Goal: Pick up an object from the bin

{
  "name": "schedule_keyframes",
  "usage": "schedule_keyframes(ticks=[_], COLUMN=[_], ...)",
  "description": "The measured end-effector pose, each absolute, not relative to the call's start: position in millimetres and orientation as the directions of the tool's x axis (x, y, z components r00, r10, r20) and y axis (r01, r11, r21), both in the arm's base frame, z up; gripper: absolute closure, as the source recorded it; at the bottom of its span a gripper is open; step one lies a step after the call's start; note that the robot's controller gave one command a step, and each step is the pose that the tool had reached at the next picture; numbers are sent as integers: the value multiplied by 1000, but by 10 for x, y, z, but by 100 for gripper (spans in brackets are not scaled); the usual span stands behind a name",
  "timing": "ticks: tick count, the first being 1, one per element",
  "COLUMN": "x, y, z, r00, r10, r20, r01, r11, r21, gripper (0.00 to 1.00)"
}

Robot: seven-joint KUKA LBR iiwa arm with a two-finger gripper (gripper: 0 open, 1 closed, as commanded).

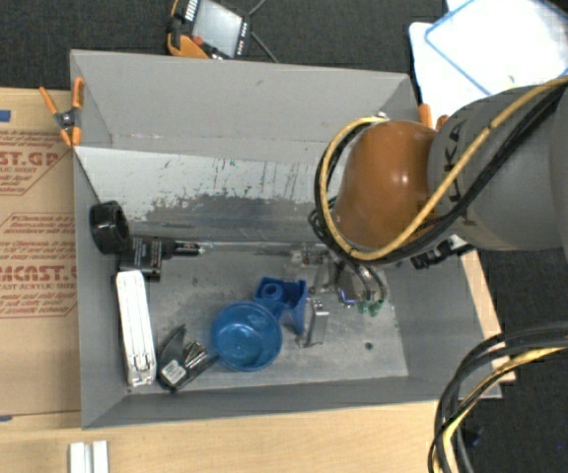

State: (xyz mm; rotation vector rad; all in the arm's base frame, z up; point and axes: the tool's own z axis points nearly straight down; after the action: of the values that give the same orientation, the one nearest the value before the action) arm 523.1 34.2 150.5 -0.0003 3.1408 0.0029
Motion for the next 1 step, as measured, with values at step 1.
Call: schedule_keyframes(ticks=[1], x=[5135], y=[385], z=[1058], r00=[-999], r10=[42], r20=[3], r01=[42], r11=[999], r21=[4], gripper=[0])
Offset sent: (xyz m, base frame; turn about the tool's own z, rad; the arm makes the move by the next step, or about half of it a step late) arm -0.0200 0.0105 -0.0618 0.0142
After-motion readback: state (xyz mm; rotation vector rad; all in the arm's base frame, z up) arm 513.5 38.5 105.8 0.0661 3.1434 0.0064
